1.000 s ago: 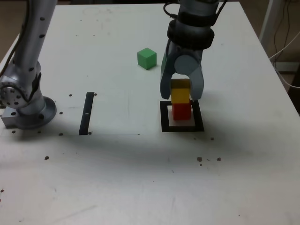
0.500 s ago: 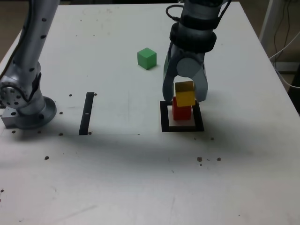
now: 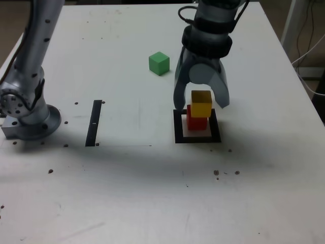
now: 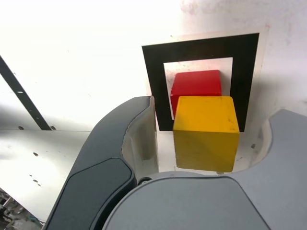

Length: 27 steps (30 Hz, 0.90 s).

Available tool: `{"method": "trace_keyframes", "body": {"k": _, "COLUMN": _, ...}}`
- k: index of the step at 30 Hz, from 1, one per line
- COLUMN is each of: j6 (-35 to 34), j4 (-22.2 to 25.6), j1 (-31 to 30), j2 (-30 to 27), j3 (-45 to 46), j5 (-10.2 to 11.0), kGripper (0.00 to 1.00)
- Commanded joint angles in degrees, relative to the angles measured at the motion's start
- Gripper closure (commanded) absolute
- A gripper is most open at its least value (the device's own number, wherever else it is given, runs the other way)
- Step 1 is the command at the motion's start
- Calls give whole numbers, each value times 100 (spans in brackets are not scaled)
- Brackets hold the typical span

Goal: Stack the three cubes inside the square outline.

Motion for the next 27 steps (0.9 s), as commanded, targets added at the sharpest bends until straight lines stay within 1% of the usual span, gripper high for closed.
{"method": "trace_keyframes", "body": {"k": 1, "j6": 11, "j4": 36, "j1": 26, "j2": -154, "j3": 23, "j5": 65, "kGripper": 1}}
{"method": "trace_keyframes", "body": {"k": 8, "j6": 132, "j4": 257, "j1": 180, "j2": -604, "j3": 129, "j5": 412, "kGripper": 0}}
{"method": "trace_keyframes", "body": {"k": 13, "j6": 317, "j4": 437, "j1": 476, "j2": -807, "j3": 194, "j5": 611, "kGripper": 0}}
{"method": "trace_keyframes", "body": {"k": 17, "j6": 498, "j4": 478, "j1": 884, "j2": -830, "j3": 278, "j5": 714, "kGripper": 0}}
{"method": "trace_keyframes", "body": {"k": 21, "j6": 699, "j4": 478, "j1": 1430, "j2": -825, "j3": 352, "j5": 800, "kGripper": 0}}
{"method": "trace_keyframes", "body": {"k": 27, "j6": 918, "j4": 461, "j1": 2084, "j2": -795, "j3": 365, "j5": 842, "kGripper": 0}}
